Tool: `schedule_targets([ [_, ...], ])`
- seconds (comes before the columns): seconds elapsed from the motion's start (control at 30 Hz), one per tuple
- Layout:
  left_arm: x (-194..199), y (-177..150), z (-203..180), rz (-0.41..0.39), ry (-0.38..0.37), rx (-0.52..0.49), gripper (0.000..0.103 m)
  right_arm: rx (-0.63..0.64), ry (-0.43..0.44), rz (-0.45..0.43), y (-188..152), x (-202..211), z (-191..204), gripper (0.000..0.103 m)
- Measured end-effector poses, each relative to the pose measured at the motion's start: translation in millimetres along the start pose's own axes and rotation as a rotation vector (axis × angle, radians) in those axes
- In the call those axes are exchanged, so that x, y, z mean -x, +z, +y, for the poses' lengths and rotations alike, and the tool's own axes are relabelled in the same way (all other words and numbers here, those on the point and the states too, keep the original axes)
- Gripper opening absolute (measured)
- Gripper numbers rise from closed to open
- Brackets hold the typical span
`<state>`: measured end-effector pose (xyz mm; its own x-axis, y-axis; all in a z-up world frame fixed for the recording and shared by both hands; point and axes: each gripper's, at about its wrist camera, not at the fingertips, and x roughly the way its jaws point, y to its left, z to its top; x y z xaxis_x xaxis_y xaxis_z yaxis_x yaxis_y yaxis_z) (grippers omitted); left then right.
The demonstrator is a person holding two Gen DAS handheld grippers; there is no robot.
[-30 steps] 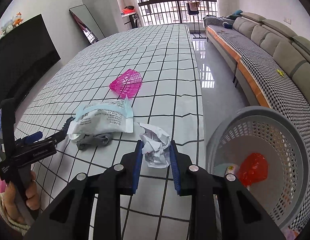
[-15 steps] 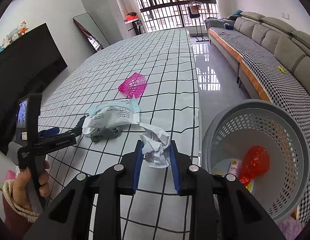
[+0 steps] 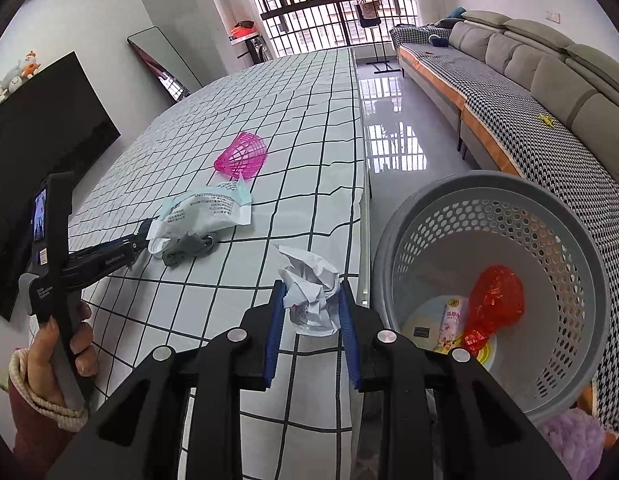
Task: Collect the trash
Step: 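Grasp the dark grey spiky fish toy with the left tool while right holds paper, then carry the paper and fish toy over the grey wastebasket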
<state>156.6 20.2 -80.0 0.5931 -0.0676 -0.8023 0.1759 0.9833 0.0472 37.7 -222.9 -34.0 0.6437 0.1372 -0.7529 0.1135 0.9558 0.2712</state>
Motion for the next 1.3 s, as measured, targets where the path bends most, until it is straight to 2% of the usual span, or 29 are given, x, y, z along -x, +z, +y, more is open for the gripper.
schedule_targets([
  [0.17,5.1,-2.3,4.4,-0.002,-0.019,0.014,0.02,0.001,-0.009,-0.003,-0.2,1.9,1.3,0.026],
  [0.43,29.9,-1.5,10.0,-0.051,-0.03,0.019,0.02,-0.004,-0.021,-0.017,-2.1,11.6,0.7,0.026],
  [0.67,60.7,-3.9,-4.2,-0.09,-0.069,-0.014,0.02,-0.016,-0.03,-0.043,-5.7,28.5,-5.6,0.026],
  [1.03,111.5,-9.8,-80.2,-0.154,-0.198,-0.141,0.02,-0.078,-0.077,-0.088,-21.3,59.9,-45.5,0.026],
  [1.3,125.5,-16.9,-151.6,-0.15,-0.313,-0.212,0.02,-0.142,-0.134,-0.105,-32.6,76.3,-91.8,0.026],
])
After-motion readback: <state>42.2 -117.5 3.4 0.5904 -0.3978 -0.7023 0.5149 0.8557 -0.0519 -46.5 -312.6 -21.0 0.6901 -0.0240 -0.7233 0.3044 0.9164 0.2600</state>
